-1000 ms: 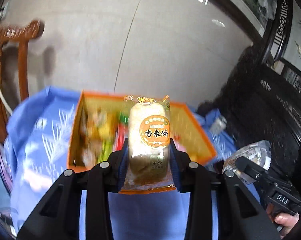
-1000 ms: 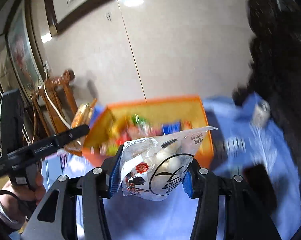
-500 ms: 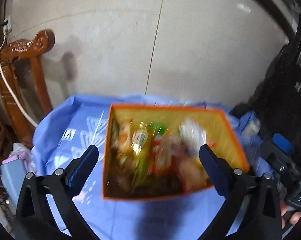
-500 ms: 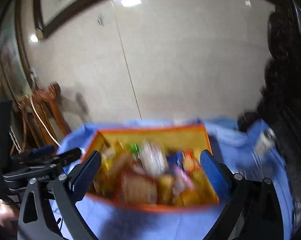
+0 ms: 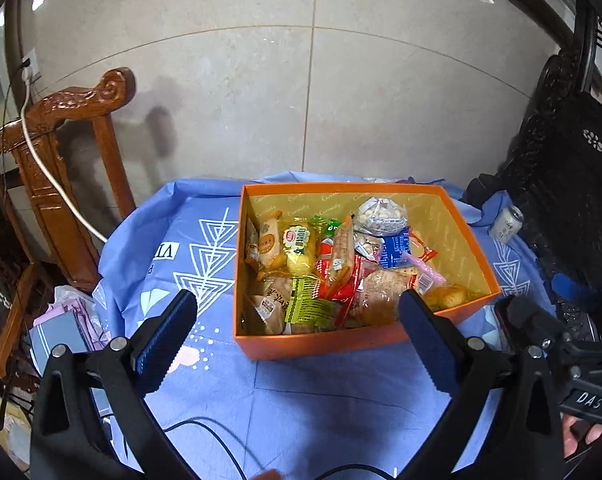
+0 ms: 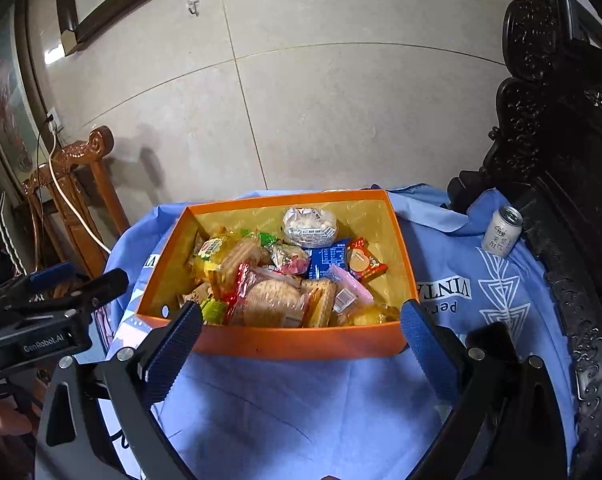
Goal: Organize snacks
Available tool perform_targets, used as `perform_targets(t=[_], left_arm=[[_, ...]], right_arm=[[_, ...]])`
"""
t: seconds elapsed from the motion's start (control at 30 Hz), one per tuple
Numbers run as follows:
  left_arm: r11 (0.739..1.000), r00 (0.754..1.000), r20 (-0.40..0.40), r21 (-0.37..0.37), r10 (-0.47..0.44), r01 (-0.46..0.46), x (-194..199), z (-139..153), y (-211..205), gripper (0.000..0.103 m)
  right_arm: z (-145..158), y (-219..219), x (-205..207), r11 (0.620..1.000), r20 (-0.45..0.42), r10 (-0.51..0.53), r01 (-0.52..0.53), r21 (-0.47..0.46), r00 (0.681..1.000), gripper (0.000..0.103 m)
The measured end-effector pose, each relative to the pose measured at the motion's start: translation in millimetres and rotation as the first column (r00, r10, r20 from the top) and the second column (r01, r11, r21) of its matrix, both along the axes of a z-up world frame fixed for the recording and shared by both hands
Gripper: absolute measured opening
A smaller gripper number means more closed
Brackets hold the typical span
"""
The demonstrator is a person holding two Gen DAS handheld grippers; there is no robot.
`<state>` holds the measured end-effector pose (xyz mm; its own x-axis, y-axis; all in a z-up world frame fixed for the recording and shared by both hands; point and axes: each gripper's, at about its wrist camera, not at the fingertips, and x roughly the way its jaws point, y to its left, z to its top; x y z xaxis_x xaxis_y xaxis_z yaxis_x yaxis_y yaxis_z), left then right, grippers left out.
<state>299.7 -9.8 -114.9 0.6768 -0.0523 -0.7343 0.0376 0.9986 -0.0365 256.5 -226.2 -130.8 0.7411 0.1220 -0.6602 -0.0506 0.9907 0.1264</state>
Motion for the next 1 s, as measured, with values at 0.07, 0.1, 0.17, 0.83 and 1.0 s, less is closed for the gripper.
perform_targets(t=[0.07, 0.1, 0.17, 0.83, 1.0], left_arm=[[1.000, 1.000, 0.005, -0.011, 0.017, -0.017, -4, 2, 3, 0.099], [1.000, 1.000, 0.008, -0.014, 0.022, -0.022, -6, 3, 5, 0.099], [0.999, 0.999, 0.012, -0.013, 0.034, -0.034, -8, 5, 7, 0.099], [0.998, 0.997, 0.051, -0.012, 0.059, -0.059, -13, 11, 9, 0.099], [0.999, 0.999, 0.029, -0.029, 0.039, -0.038, -11, 10, 8, 0.099]], right_arm=[[1, 3, -3, 1.000, -0.001, 0.007, -0.007, -0.001, 1.000, 0.100], [1, 4, -4, 1.000, -0.001, 0.010, -0.010, -0.002, 1.000, 0.100], [1, 6, -5, 1.000, -0.003, 0.017, -0.017, -0.003, 1.000, 0.100], [-2, 8, -7, 1.000, -0.024, 0.021, -0.020, 0.004, 1.000, 0.100], [-3, 7, -7, 1.000, -0.025, 0.021, -0.021, 0.007, 0.999, 0.100]])
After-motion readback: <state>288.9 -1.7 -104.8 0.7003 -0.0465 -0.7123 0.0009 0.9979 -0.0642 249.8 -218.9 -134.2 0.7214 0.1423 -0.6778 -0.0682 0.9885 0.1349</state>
